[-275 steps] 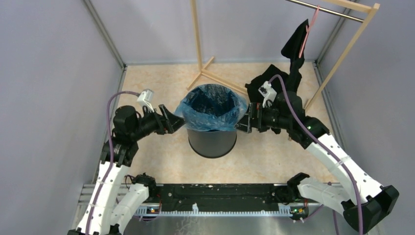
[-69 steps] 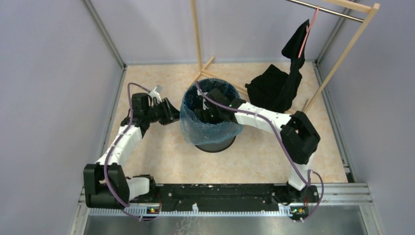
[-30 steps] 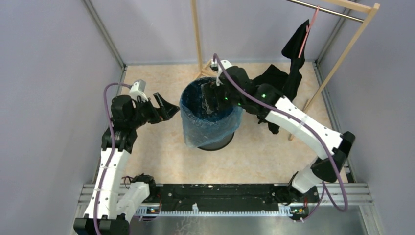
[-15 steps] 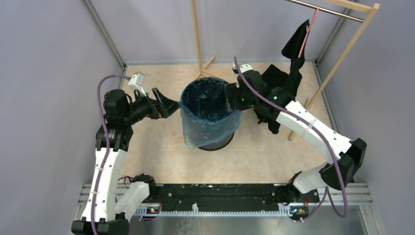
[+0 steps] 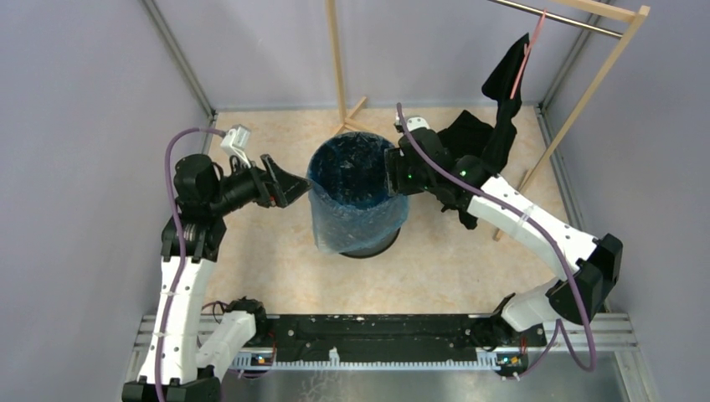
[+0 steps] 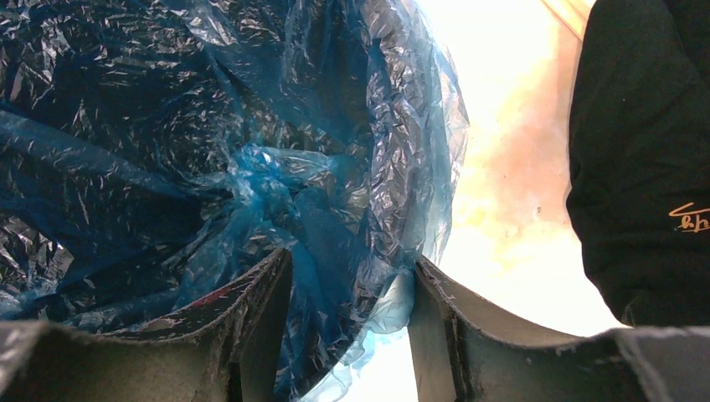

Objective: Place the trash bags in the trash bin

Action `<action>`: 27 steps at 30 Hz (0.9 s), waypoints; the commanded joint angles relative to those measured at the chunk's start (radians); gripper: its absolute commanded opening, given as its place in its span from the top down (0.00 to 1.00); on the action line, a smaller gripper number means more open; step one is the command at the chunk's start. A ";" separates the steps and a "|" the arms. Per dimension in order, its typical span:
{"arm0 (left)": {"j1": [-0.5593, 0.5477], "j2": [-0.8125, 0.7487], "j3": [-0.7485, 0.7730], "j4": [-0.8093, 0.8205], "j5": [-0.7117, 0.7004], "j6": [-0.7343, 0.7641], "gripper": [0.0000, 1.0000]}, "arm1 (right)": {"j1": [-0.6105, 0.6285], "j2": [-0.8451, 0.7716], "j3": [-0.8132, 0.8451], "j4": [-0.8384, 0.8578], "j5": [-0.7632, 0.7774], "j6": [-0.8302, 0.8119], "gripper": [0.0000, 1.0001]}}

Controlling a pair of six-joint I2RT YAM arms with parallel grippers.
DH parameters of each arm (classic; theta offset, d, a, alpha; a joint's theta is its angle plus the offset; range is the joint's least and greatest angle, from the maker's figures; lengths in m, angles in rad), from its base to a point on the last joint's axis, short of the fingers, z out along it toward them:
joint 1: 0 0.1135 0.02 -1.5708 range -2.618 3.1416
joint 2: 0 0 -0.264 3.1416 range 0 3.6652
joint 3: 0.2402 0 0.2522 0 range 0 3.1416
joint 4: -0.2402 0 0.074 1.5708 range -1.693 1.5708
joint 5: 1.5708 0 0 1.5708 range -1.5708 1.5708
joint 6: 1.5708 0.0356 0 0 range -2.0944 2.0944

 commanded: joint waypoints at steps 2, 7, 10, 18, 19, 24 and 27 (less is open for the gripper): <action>-0.002 -0.049 0.056 0.002 0.037 0.041 0.01 | 0.057 0.030 0.010 0.063 0.012 0.042 0.51; -0.002 -0.091 0.083 -0.003 0.021 0.064 0.01 | 0.096 0.066 0.040 0.071 0.038 0.076 0.58; -0.001 -0.126 0.084 0.015 0.010 0.062 0.01 | 0.134 0.086 0.041 0.122 0.026 0.108 0.62; -0.002 -0.163 0.101 -0.028 -0.029 0.089 0.01 | 0.155 0.143 0.094 0.113 0.110 0.135 0.70; -0.002 -0.167 0.100 -0.033 -0.035 0.092 0.01 | 0.156 0.143 0.099 0.116 0.109 0.138 0.72; -0.002 -0.169 0.098 -0.020 -0.033 0.075 0.01 | 0.211 0.218 0.176 0.162 0.088 0.168 0.79; -0.002 -0.164 0.100 -0.003 -0.018 0.062 0.01 | 0.264 0.298 0.262 0.158 0.130 0.173 0.80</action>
